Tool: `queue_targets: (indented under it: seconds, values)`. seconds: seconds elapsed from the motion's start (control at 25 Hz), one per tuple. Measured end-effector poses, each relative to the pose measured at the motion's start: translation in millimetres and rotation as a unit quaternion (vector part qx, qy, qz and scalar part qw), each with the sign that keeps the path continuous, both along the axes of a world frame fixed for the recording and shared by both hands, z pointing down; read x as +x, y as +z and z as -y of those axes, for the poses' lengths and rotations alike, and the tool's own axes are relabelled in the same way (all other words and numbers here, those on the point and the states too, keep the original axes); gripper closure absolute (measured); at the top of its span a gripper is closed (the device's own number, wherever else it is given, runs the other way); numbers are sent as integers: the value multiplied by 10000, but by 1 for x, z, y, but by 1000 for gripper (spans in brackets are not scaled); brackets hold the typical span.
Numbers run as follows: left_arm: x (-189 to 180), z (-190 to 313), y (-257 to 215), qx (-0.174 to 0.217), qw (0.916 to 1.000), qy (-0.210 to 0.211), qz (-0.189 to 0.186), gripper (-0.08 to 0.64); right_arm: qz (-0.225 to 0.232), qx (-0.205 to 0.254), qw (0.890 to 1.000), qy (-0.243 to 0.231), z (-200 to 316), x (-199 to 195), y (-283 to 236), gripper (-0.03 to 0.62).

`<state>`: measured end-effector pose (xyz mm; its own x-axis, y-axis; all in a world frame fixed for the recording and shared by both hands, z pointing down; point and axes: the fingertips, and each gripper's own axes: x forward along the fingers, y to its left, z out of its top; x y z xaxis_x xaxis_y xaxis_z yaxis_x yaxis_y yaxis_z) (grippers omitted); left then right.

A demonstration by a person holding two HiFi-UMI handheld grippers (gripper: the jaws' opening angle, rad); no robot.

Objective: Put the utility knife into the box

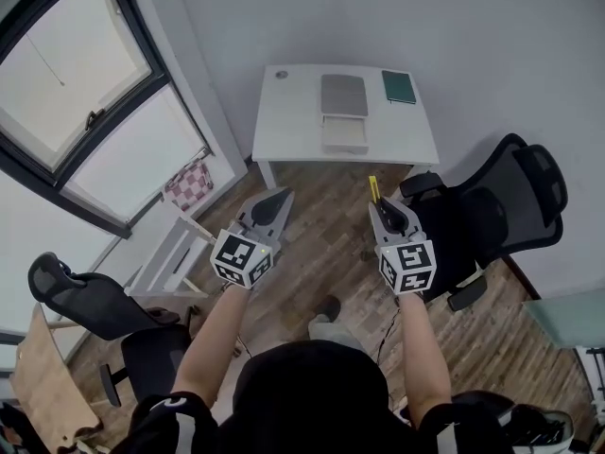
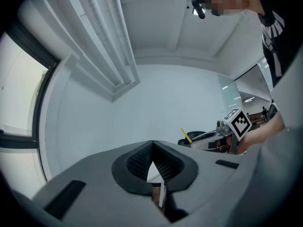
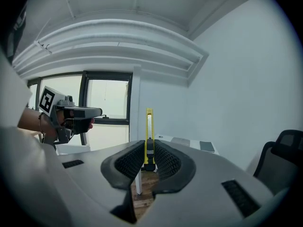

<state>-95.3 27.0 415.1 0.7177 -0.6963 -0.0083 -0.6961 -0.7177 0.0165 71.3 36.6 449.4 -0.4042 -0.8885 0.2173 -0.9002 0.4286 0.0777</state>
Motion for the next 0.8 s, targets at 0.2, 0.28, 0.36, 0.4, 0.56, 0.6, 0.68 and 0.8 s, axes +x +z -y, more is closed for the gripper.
queue_targets:
  seconds: [0.2,0.28,0.36,0.4,0.56,0.6,0.68,0.8]
  values:
    - [29,29,4,-38,10000,-77,24,535,32,-26,9999,-105,32,27,5,517]
    - [39,38,5,-38,9999,-101,38,535,58,-53,9999,-129,43,37,7,517]
    - [46,46,6,-55,9999,-112,61,535,97,-92,9998,-136,53,43,11,517]
    - [49,48,8,-69,9999,-111,78,535,112,-109,9998,-143,57,45,12,517]
    - [54,60,13,-106,9997,-165,113,535,142,-137,9996,-197,70,51,17,517]
    - [56,63,14,-116,9997,-186,105,535,147,-145,9996,-210,73,53,17,517]
    - [59,69,15,-135,9997,-195,96,535,143,-169,9995,-230,79,56,19,517]
    - [61,78,18,-149,9996,-185,118,535,133,-187,9994,-264,90,55,20,518]
